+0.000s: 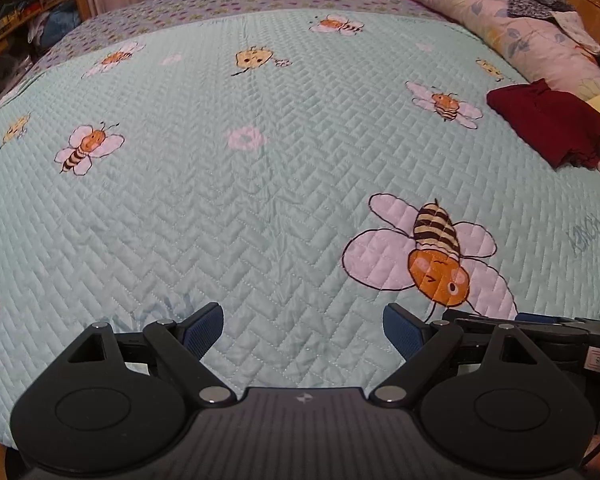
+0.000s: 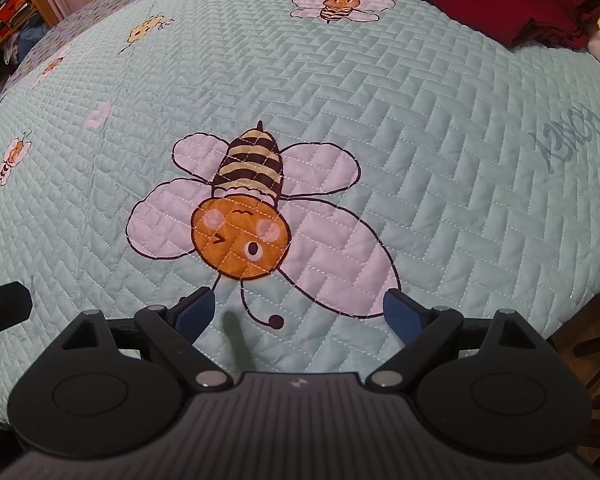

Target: Fold clothes

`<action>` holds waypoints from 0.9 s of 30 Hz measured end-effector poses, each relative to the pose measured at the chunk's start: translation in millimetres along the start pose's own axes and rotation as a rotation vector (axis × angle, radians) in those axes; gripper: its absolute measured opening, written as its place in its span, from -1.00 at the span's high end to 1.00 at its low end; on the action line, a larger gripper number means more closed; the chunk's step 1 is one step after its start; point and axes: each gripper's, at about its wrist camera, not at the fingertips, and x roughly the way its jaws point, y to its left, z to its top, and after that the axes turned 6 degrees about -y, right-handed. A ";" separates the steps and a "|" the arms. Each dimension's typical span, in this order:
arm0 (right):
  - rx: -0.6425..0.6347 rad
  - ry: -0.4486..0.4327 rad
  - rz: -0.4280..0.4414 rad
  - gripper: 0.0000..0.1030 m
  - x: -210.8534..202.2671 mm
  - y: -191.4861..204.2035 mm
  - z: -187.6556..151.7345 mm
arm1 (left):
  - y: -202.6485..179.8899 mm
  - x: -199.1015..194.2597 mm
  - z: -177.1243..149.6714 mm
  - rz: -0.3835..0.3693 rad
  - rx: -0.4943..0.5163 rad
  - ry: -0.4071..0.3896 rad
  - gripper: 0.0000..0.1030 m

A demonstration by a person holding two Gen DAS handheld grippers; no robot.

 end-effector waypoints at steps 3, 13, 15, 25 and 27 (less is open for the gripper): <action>0.000 0.002 0.000 -0.77 0.6 0.1 0.1 | -5.0 -0.5 -2.1 -0.001 0.020 -0.017 -0.65; -0.003 0.005 0.001 -0.77 2.0 0.8 0.2 | -7.8 -2.0 -2.0 0.005 0.037 -0.035 -0.64; -0.006 0.006 0.000 -0.77 2.4 1.5 0.2 | -7.9 -1.3 -2.0 0.018 0.042 -0.036 -0.65; -0.004 0.006 -0.001 -0.77 2.6 1.3 0.7 | -2.6 -2.7 1.5 0.052 0.015 -0.030 -0.86; -0.005 0.005 0.000 -0.77 2.6 1.2 1.0 | -1.0 -1.4 1.3 0.057 0.006 -0.019 -0.86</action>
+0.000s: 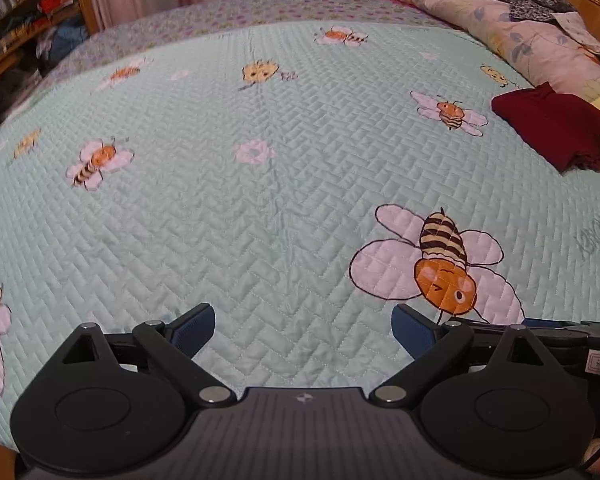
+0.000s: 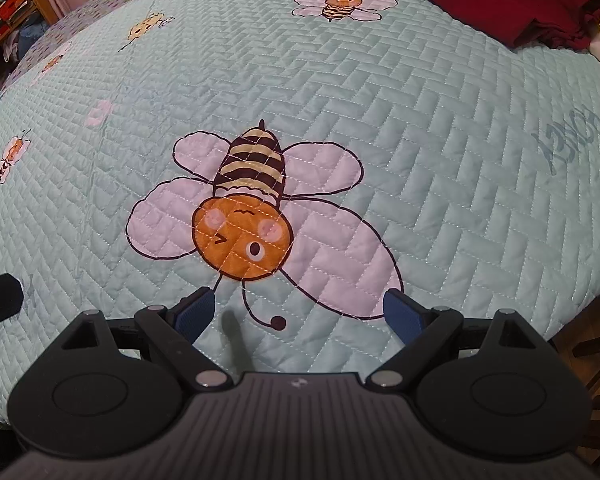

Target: Fold clothes

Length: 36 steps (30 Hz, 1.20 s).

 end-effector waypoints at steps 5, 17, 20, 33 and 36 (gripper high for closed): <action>0.001 -0.001 -0.001 -0.77 -0.8 -0.3 0.0 | 2.5 3.4 -0.2 0.007 -0.014 0.029 -0.76; 0.003 -0.005 -0.001 -0.77 -3.5 -0.3 -0.4 | 5.4 1.6 0.0 0.007 -0.032 0.022 -0.76; 0.004 -0.006 -0.002 -0.77 -3.7 -0.7 -0.6 | 5.9 1.9 0.0 0.003 -0.035 0.024 -0.76; 0.005 -0.003 -0.002 -0.77 -2.8 -1.0 -0.3 | 2.4 -2.7 -1.2 -0.030 -0.017 -0.007 -0.71; 0.006 -0.003 -0.003 -0.77 -2.8 -1.2 -0.7 | 3.3 -0.7 -1.8 -0.043 -0.027 0.000 -0.64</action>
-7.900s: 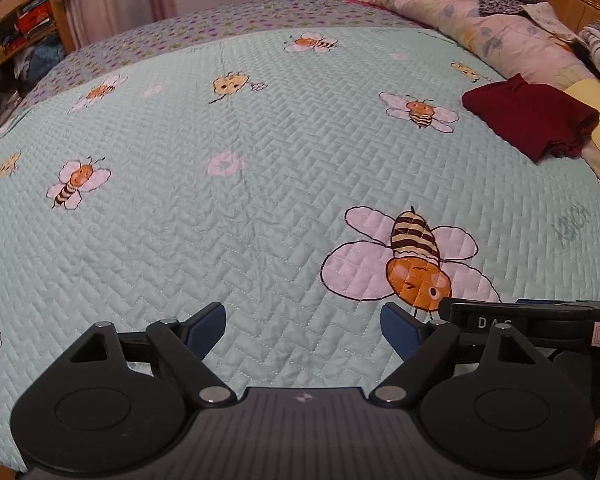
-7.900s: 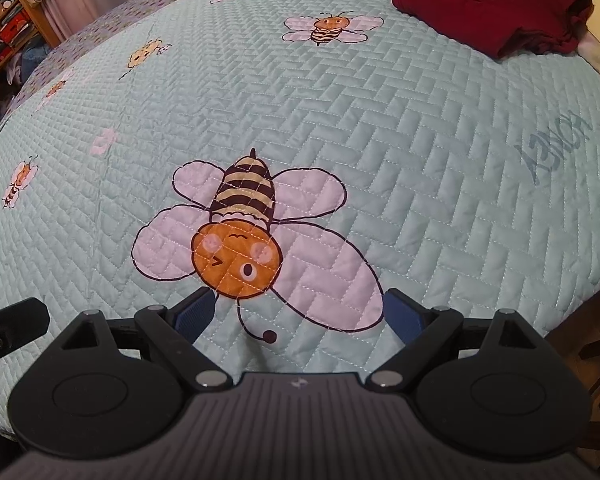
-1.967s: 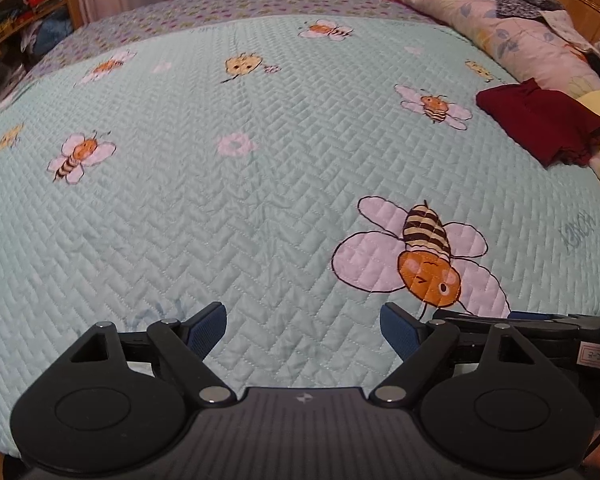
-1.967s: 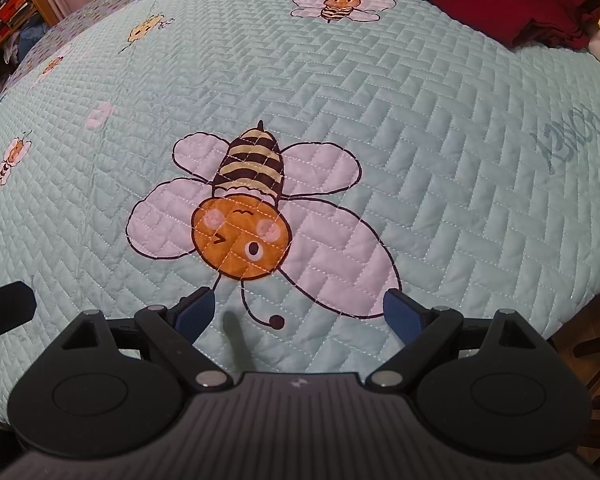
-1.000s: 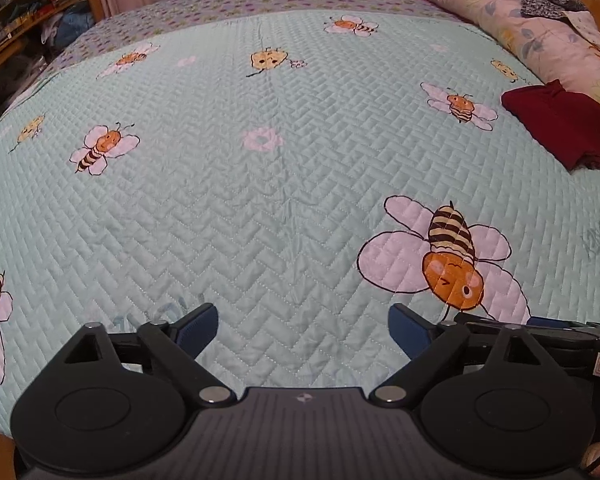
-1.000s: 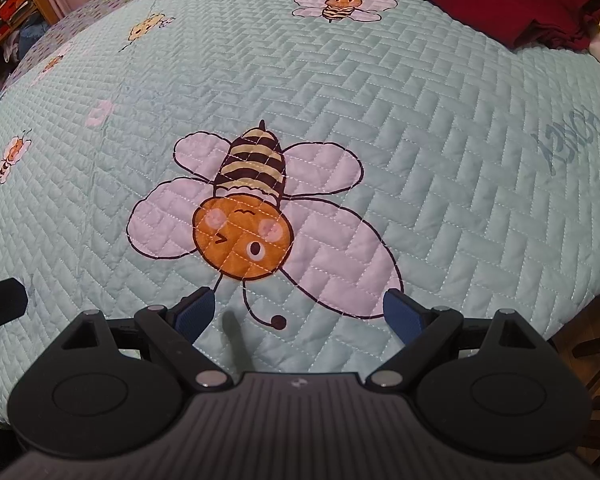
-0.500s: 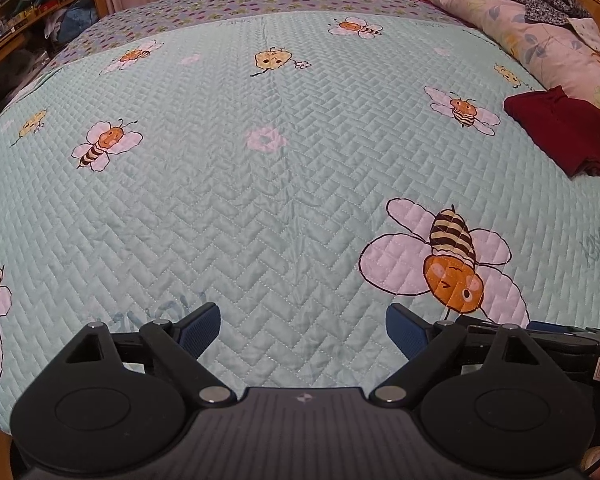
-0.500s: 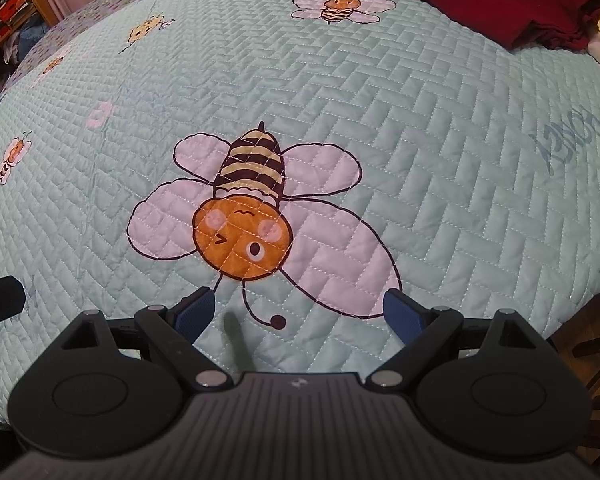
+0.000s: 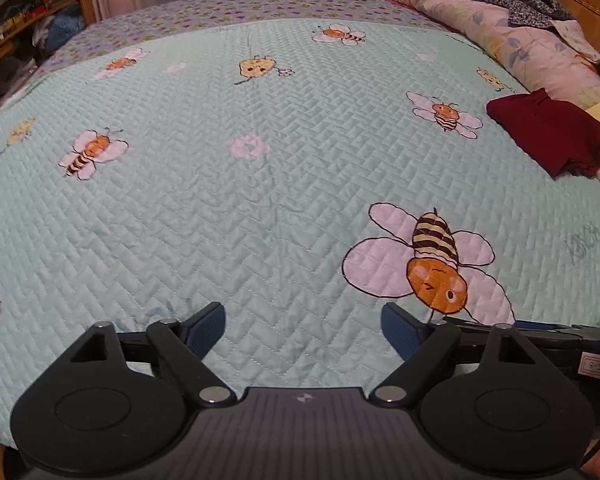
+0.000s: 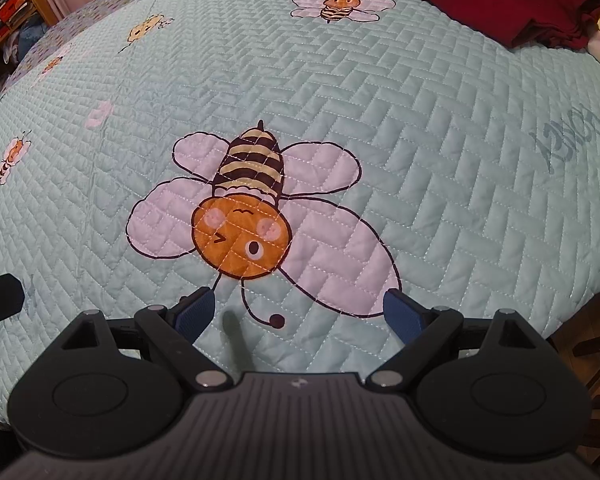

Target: Fold clothes

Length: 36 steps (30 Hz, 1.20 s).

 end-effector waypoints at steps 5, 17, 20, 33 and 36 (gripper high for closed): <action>0.001 0.000 -0.001 -0.77 -0.6 0.1 -0.3 | 3.5 1.9 -0.5 0.006 -0.016 0.006 -0.61; -0.001 0.000 -0.002 -0.77 -0.9 1.3 -0.5 | 8.8 1.7 0.0 -0.037 -0.046 0.033 -0.72; -0.002 0.000 -0.002 -0.77 -0.2 1.7 -0.5 | 8.2 0.2 0.5 -0.034 -0.042 0.026 -0.73; 0.000 -0.001 -0.004 -0.77 0.6 1.4 -0.2 | 9.4 7.2 -0.2 -0.034 -0.047 0.053 -0.76; -0.002 -0.003 -0.008 -0.77 1.1 1.7 0.4 | 10.8 10.8 -0.1 -0.028 -0.050 0.068 -0.77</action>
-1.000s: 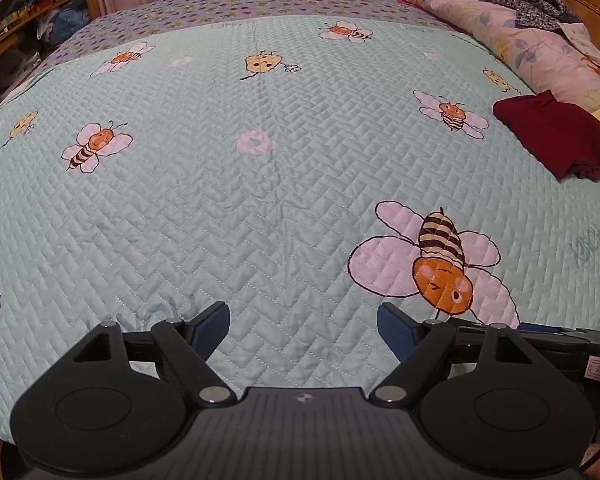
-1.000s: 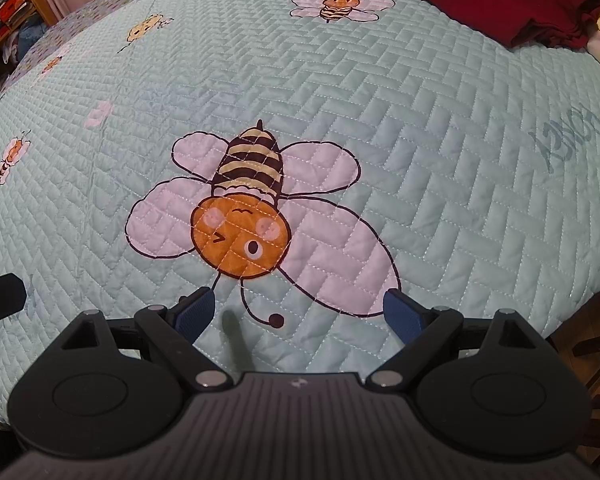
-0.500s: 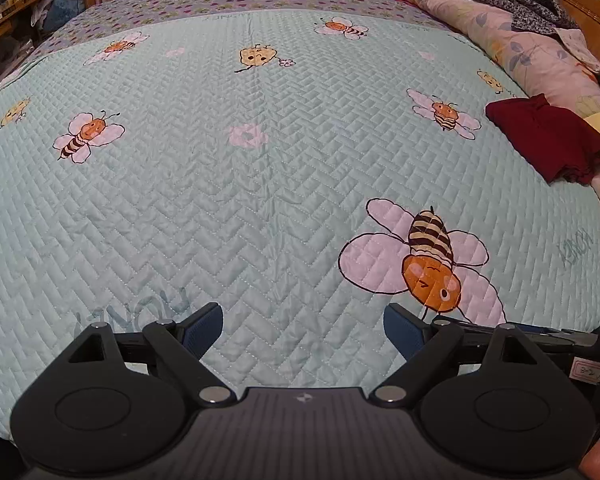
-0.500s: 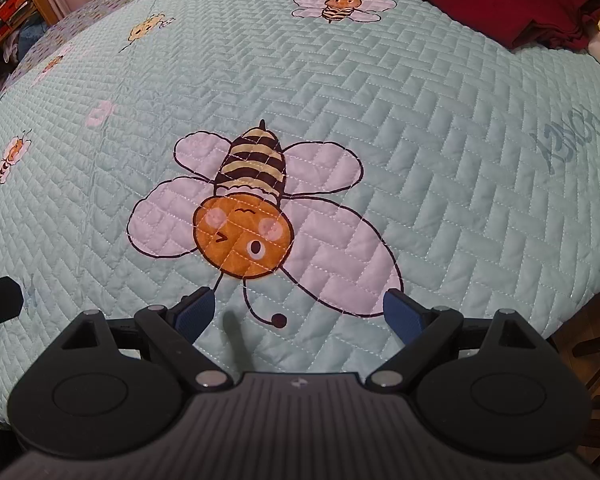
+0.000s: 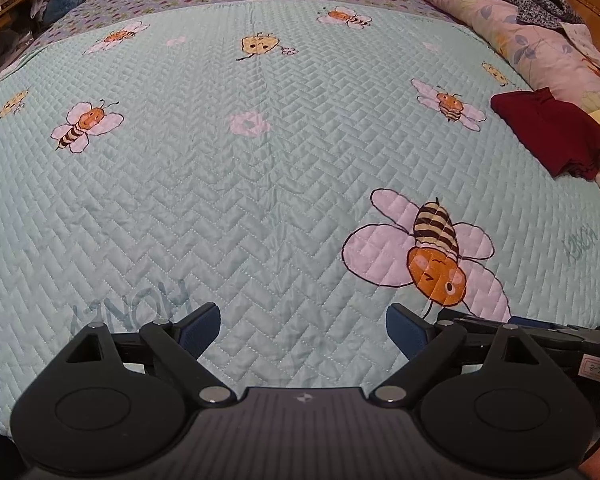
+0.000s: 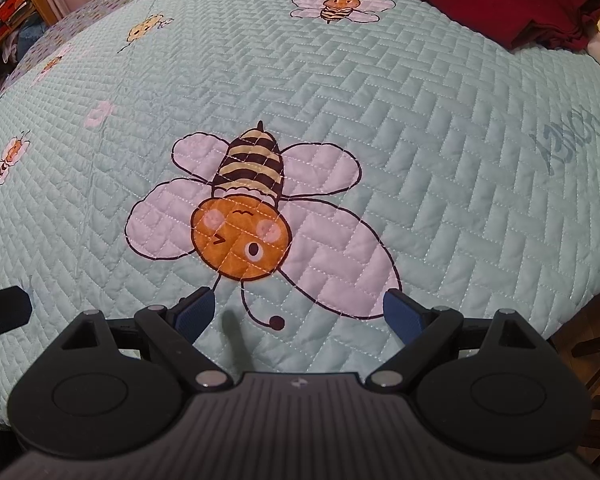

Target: Fold clothes

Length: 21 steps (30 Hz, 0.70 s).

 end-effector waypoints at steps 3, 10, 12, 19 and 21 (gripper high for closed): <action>0.003 -0.009 -0.006 -0.77 -0.6 -2.1 3.1 | 1.3 2.9 0.3 0.009 -0.002 0.006 -0.77; 0.048 -0.058 -0.038 -0.77 -0.4 -21.6 26.2 | -1.3 9.2 2.7 0.054 0.020 0.015 -0.77; 0.067 -0.082 -0.054 -0.77 -1.5 -30.6 35.9 | -2.3 11.7 3.9 0.062 0.026 0.019 -0.77; 0.088 -0.162 -0.125 -0.77 5.8 -55.6 65.2 | -8.9 12.6 18.7 0.061 0.042 -0.019 -0.68; 0.079 -0.184 -0.145 -0.77 10.8 -59.1 72.1 | -11.8 11.8 24.1 0.069 0.044 -0.030 -0.69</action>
